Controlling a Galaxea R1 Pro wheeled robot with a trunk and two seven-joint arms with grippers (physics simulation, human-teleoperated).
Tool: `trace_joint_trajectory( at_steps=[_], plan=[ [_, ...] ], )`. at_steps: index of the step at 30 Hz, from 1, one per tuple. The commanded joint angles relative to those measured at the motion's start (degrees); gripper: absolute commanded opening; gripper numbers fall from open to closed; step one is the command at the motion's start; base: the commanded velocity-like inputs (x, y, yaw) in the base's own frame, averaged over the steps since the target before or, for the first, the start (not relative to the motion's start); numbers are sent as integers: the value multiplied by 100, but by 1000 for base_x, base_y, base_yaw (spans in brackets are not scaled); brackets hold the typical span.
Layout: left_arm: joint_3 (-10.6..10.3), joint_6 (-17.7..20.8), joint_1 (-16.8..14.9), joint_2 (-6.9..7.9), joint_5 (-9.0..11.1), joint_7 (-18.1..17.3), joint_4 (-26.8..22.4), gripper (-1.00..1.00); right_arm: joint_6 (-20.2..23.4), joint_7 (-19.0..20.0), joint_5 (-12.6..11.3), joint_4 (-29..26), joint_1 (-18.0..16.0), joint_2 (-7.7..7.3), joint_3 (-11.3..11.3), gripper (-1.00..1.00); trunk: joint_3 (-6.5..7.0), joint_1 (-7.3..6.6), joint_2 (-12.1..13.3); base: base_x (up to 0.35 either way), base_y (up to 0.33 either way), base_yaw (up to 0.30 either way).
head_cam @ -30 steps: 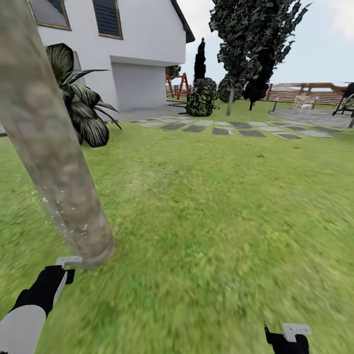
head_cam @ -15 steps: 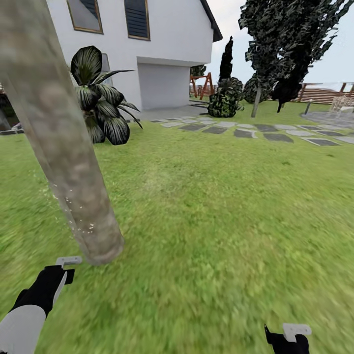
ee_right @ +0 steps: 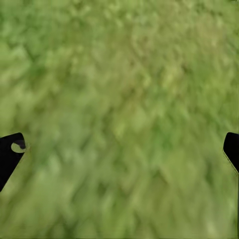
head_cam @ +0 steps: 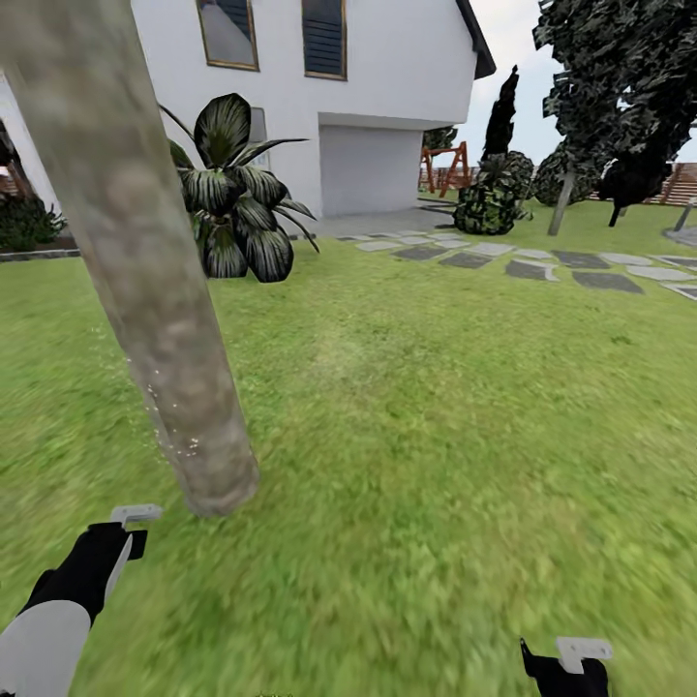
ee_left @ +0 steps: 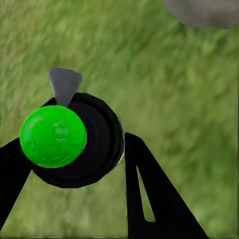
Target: In the garden, pick up the pesticide atomizer on the floor and spray pesticide onto both trees until each tree trunk is fully covered.
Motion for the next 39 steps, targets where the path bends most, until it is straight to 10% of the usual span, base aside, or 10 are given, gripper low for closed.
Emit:
trace_joint_trajectory(
  at_steps=[1,39],
  plan=[
    [8,26,-4,-3,-2,5,-7,-100,-25,32,28,6,-5,1,-48,100,-5,-1,-2,1,-273,90],
    [8,41,-4,-3,-2,6,10,-100,-25,37,23,6,-5,-26,-53,100,-5,-1,-2,148,-244,86]
  ],
)
